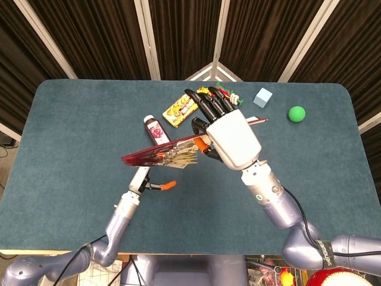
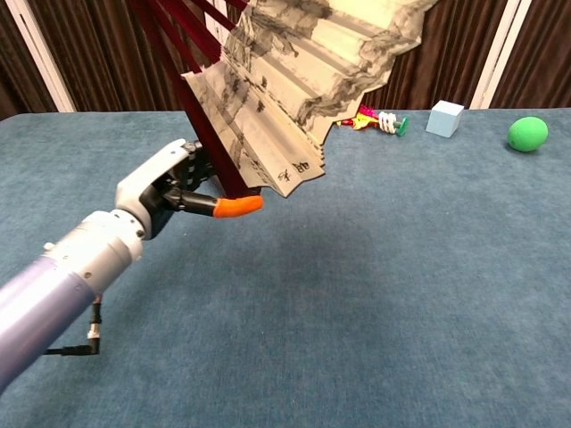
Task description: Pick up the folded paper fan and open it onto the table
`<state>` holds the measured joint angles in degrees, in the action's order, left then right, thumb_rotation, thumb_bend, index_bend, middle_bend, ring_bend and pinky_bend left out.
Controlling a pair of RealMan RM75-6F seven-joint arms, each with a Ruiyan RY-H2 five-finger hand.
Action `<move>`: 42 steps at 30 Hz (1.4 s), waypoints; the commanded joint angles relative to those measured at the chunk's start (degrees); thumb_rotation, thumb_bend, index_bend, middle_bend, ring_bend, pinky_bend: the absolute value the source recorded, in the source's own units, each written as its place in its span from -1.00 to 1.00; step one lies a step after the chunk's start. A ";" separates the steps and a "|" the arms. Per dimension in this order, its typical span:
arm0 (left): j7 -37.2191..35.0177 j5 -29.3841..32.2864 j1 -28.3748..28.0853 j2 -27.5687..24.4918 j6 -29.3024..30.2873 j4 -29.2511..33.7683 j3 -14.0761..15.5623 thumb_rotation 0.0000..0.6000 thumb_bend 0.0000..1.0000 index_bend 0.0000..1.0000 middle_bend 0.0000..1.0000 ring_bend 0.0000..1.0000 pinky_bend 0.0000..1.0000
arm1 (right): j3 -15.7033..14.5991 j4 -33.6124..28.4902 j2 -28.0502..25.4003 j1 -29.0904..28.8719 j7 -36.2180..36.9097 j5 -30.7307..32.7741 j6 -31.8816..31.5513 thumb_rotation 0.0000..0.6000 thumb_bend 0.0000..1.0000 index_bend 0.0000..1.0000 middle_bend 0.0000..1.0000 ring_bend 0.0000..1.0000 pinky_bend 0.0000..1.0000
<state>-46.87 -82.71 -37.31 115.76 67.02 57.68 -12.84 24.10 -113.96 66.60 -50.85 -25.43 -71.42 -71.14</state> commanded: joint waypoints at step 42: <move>6.51 -2.23 1.71 -8.99 11.96 -4.21 -3.72 1.00 -0.13 0.70 0.07 -0.76 -0.62 | -1.04 5.09 -1.11 4.72 9.20 0.23 -1.24 1.00 -0.14 0.33 -0.74 -0.63 -0.70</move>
<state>-40.58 -84.65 -35.73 107.19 78.71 53.78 -16.83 23.16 -109.25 65.41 -46.42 -16.77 -71.16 -72.31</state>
